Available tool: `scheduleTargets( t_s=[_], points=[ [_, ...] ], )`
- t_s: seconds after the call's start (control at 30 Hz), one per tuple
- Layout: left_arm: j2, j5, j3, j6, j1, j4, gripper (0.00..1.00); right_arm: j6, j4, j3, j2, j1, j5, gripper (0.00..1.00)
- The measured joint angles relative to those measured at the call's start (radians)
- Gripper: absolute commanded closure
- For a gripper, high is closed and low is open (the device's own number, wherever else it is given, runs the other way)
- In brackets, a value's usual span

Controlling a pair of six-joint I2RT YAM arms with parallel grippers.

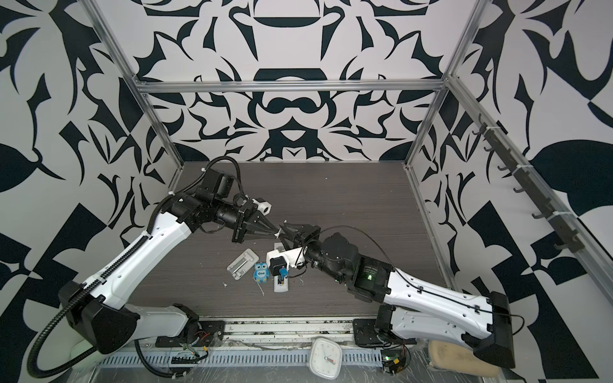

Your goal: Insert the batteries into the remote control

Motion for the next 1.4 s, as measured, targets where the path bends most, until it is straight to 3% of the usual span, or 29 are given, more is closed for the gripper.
scheduleTargets(
  t_s=[0.17,0.3,0.53,1.23,1.4],
  points=[
    [0.001,-0.001,0.004,0.003,0.000,-0.011,0.89,0.019,-0.017,-0.002,-0.002,0.000,-0.001,0.33],
    [0.005,-0.001,0.023,0.003,-0.003,-0.017,0.90,0.014,-0.009,-0.012,-0.011,0.000,0.003,0.27],
    [0.010,-0.001,0.038,0.002,-0.019,-0.020,0.90,-0.013,0.065,-0.061,-0.023,0.001,0.046,0.27],
    [0.009,0.000,0.027,-0.002,-0.026,-0.020,0.92,-0.039,0.132,-0.087,-0.003,0.001,0.092,0.51],
    [0.010,0.000,0.027,-0.002,-0.027,-0.020,0.92,-0.038,0.146,-0.087,0.005,0.001,0.092,0.51]
  ],
)
